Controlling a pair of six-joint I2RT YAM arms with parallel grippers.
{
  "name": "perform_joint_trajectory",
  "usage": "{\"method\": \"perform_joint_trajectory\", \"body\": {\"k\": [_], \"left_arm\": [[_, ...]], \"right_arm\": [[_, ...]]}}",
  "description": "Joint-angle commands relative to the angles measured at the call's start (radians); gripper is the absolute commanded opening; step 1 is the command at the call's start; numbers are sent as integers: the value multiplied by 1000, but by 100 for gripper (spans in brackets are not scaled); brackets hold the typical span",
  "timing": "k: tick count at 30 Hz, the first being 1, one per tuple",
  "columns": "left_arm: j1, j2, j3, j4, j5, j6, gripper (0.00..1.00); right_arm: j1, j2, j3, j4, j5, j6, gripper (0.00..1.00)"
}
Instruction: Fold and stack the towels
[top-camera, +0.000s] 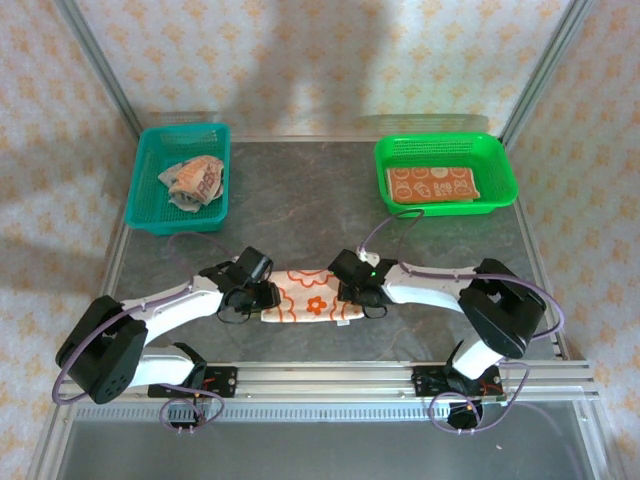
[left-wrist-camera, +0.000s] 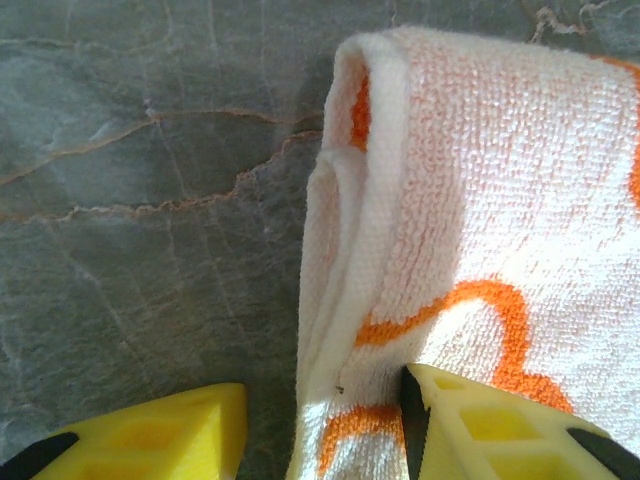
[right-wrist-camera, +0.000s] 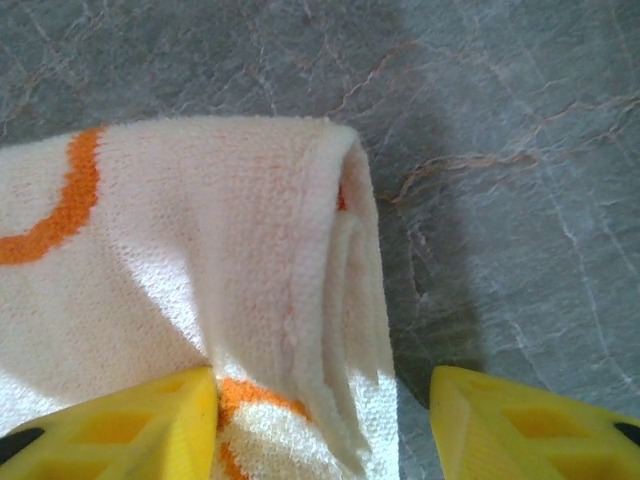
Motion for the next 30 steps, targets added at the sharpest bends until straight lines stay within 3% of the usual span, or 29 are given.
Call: {"method": "perform_joint_trajectory", "body": {"k": [1,7,11,15,23,25,28,30], "left_arm": [[-6,27,-41,84,66,-25,46],[-6,4,-26,77,83,-31,50],[-7,-25,0,50,76,-31,57],[-7,-51,43,9,57,-24,58],[-6,-119,147,-75,-11,-7,66],[-7,-138,177,-101,-36,-2,72],[-4,-167,217,-137,-76,4,99],[-4,-181,233,-142,-91,10,100]], "right_arm": [[2,79,-10,69,-19,5,52],[2,101,-70,109,-34,27,31],[1,62,-68,60,13,1,19],[-2,14,-47,-16,54,-37,0],[-23,-108,130,-310,213,-142,0],[-34,-123,196,-381,249,-177,0],[-59,-125,313,-468,284,-244,0],[-78,-110,395,-514,297,-289,0]]}}
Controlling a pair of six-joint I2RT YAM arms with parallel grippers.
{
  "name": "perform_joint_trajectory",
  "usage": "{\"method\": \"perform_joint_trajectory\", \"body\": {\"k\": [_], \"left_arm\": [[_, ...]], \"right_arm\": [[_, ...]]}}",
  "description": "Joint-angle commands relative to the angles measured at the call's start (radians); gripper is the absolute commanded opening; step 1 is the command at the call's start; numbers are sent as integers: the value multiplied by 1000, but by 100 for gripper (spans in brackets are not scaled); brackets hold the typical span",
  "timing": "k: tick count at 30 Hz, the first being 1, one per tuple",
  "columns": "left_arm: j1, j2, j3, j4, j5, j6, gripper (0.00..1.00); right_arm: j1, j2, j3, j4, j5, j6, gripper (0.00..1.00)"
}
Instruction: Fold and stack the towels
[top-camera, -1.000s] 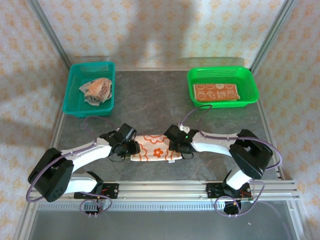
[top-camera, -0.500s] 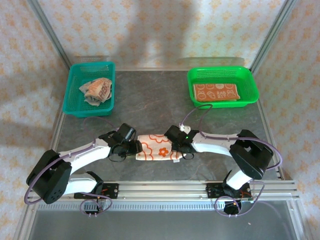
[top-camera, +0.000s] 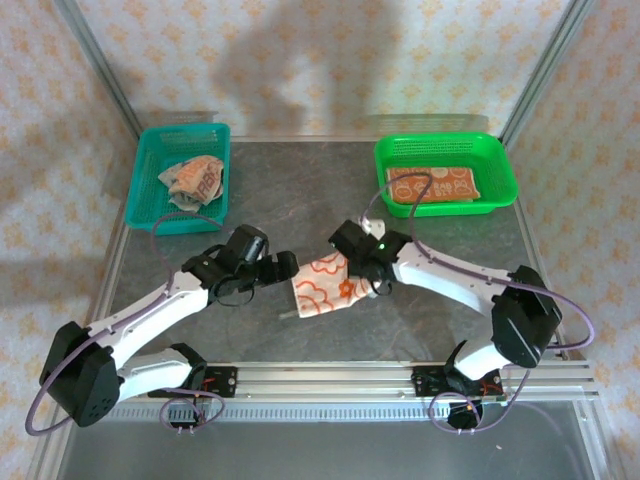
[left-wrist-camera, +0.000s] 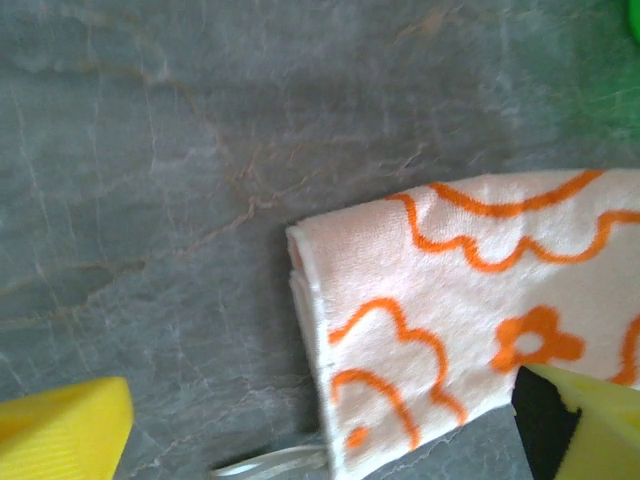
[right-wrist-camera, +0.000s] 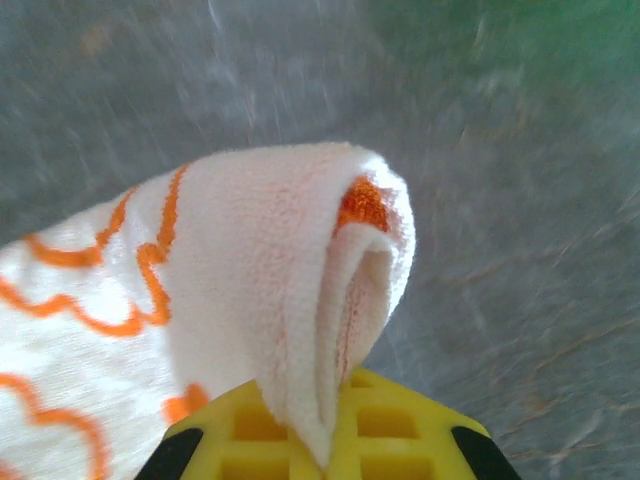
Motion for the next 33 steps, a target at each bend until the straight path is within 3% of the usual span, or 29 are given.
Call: {"method": "perform_joint_trajectory", "body": {"k": [1,9,21,33], "left_arm": [[-2,-36,42,-67,-73,19,100],[3,-76,50,-86,-83,23,100],[8,-150,71,-159,-126,29,100],[15,-127,121,-198,-147,85,100]], "right_arm": [[-33,3,128,-164,104,-114,0],[-107,223,473,-241,184,-282,0],[-262,583,995,-324,200,-391,0],[-428,755,1326,-442,179,-440,0]]}}
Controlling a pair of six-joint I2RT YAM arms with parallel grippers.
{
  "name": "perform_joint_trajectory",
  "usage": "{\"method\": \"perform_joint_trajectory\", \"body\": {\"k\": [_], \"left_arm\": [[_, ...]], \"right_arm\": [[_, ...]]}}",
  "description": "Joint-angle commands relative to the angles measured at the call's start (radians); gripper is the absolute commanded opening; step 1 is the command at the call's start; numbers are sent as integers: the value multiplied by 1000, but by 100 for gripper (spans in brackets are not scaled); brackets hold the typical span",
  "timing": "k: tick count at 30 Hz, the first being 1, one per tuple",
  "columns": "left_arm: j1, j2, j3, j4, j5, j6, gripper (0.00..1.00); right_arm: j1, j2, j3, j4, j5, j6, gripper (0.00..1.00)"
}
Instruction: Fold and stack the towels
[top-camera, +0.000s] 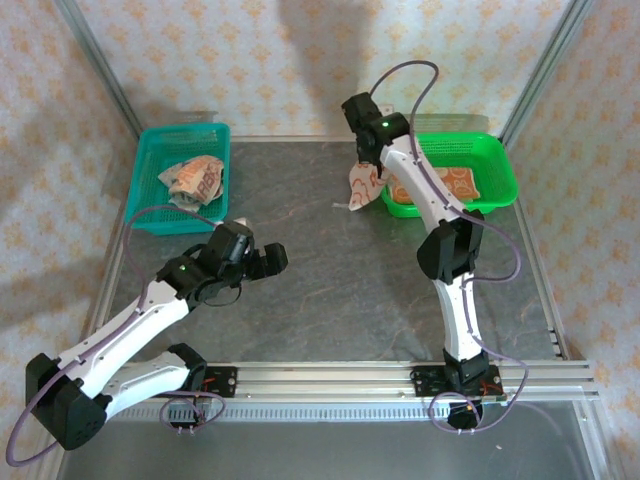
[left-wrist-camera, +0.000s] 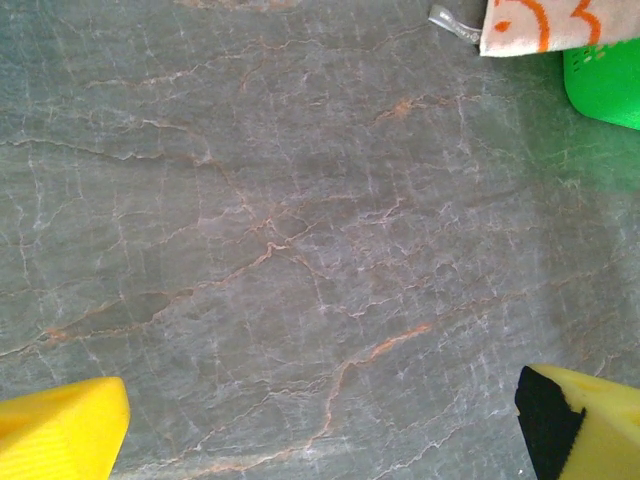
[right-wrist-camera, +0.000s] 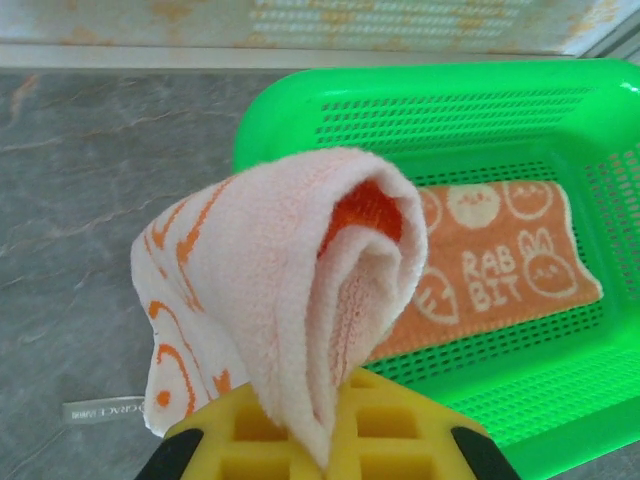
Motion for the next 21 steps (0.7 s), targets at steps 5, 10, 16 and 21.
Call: {"method": "perform_joint_trajectory", "body": {"k": [5,10,16,21], "left_arm": [[24,26,41,-43,-40,48,100],[40,62,53,-28,-16,54,100],[51,111,83,-23,3,63,100],[55,137,103,-29,10,70,100]], "right_arm": [[-86,-3,40,-89,40,-53,0],[-149,-29,-26,-65,35,-93,0],[-217,-7,-79,-24,-9,-119,0],[-252,45,-76,1,3,-129,0]]}}
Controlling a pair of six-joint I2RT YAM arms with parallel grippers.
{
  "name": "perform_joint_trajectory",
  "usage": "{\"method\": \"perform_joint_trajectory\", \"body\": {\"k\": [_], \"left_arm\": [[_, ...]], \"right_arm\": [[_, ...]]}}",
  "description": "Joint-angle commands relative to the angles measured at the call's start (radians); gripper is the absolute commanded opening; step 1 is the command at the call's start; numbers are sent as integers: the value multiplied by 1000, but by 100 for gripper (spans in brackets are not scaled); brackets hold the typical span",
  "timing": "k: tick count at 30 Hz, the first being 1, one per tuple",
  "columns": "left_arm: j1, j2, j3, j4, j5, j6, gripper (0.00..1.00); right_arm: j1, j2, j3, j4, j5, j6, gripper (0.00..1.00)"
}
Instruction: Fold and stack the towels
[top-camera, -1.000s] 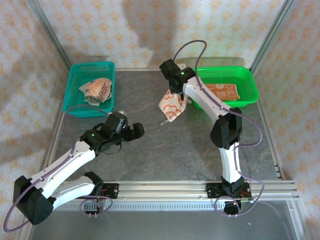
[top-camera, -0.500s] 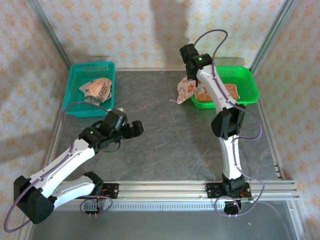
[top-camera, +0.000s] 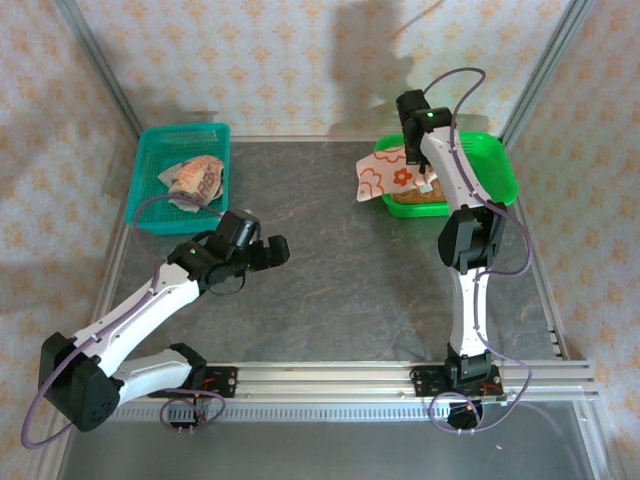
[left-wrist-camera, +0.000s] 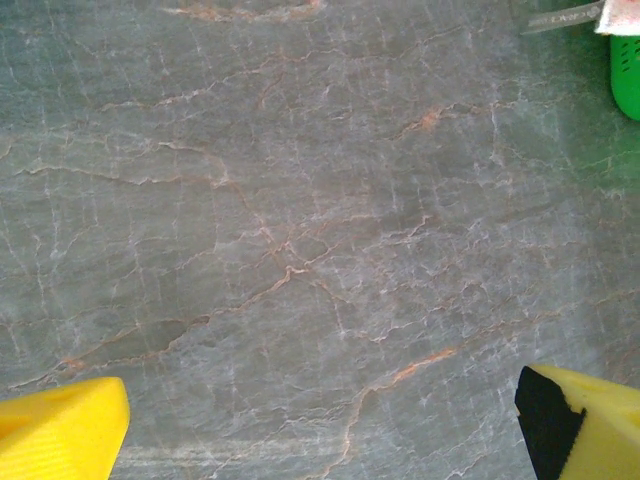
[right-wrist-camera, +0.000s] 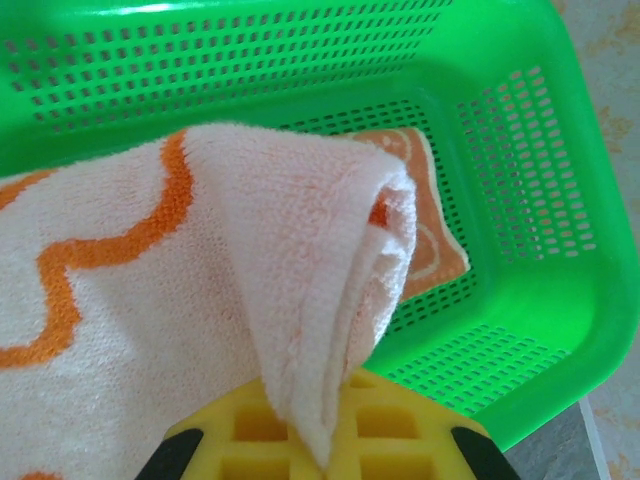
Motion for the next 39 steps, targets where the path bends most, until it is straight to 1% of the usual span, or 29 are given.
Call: {"method": "perform_joint_trajectory", "body": {"k": [1,9,13,26,33,39], "left_arm": [[11,12,34,-22,1,29,100],[29,30,56,-44,3,38,100],[38,44,66,-51,11,38,100],[44,67,89,-63,10,37,100],[45,64,90,-79,5,34,100],[45,66,89,-80,4,29,100]], "right_arm": [[-17,41,1,33,43,-26,0],[-52,89,0,69,88,-60,0],[-61,106,-8,92,135,-80,0],[-78,155,-3,148,172,-107,0],[-101,188,31,136,164,-91,0],[-104,180,39,131,151,-82,0]]}}
